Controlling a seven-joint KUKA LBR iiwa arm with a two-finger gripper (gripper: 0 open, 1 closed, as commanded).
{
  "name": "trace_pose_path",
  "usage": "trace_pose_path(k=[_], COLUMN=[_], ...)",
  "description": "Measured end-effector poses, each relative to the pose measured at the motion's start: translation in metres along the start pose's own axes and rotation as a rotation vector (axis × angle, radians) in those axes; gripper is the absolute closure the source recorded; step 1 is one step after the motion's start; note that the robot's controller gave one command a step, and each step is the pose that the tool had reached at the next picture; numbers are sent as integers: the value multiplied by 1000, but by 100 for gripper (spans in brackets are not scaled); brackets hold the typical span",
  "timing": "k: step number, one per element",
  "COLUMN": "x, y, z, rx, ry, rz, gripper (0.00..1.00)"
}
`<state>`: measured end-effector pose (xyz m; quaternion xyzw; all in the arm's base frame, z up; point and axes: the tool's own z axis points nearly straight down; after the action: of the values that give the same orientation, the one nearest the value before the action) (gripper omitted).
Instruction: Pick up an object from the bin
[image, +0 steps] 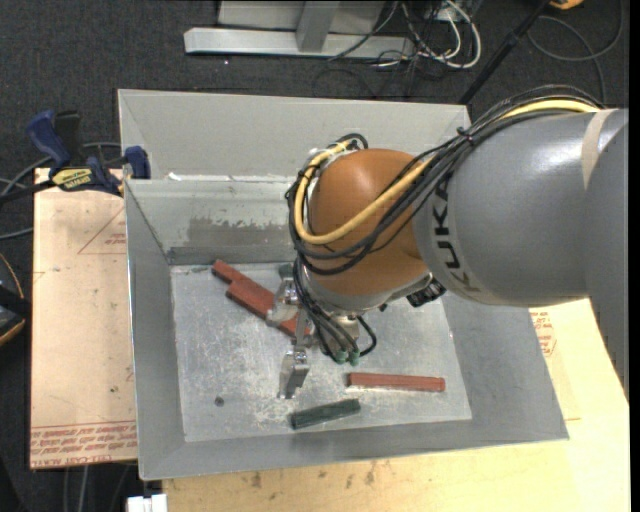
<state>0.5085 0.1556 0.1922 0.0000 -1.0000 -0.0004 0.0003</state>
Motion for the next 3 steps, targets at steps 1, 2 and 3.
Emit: trace_pose_path(k=[1,2,3], x=[-69,-89,-78], y=[-8,-12,0], z=[79,86,65], rx=[-2,-3,0], ry=[-10,-3,-1], rz=[-9,70,240], gripper=[0,0,0])
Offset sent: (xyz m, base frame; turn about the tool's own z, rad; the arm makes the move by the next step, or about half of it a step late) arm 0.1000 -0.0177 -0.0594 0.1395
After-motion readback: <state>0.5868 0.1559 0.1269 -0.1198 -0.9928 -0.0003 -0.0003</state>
